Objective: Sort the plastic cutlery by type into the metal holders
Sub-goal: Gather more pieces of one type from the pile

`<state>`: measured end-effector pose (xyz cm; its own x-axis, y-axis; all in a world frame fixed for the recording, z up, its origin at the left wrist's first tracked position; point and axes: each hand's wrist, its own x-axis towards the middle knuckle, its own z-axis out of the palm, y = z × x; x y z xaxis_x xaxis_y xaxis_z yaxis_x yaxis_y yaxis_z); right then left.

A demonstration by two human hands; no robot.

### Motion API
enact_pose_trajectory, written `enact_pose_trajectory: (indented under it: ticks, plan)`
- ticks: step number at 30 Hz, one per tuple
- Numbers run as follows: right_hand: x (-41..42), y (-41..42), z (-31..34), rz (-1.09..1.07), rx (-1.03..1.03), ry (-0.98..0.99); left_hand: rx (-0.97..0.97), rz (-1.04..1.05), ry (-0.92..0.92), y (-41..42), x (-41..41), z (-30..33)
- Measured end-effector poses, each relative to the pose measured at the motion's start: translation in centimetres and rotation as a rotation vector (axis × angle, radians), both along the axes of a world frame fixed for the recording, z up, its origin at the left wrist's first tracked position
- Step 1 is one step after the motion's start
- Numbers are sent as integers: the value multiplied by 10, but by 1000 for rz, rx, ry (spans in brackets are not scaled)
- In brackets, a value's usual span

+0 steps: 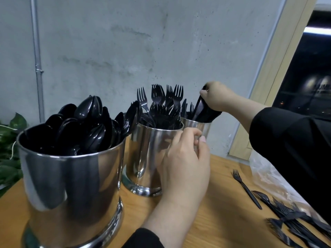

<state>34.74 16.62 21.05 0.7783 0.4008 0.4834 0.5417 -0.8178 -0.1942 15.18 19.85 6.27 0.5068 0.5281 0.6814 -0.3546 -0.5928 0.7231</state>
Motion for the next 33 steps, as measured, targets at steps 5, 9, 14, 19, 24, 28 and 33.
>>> enact_pose_trajectory:
  ticks: [5,9,14,19,24,28,33]
  plan:
    - [-4,-11,2,98,81,-21,7,-8,26,1,1,-1]
    - [-20,-28,6,124,132,-124,37,-13,45,3,1,-1]
    - [-76,-87,2,185,248,-339,118,-53,77,-6,2,-7]
    - [-126,-191,-66,153,151,-211,275,-254,290,-35,5,-26]
    - [-152,-289,-161,78,33,27,532,-431,651,-83,5,-50]
    - [-160,-325,-191,66,-71,91,617,-385,680,-108,5,-54]
    - [-155,-329,-207,46,-134,130,629,-320,688,-120,10,-58]
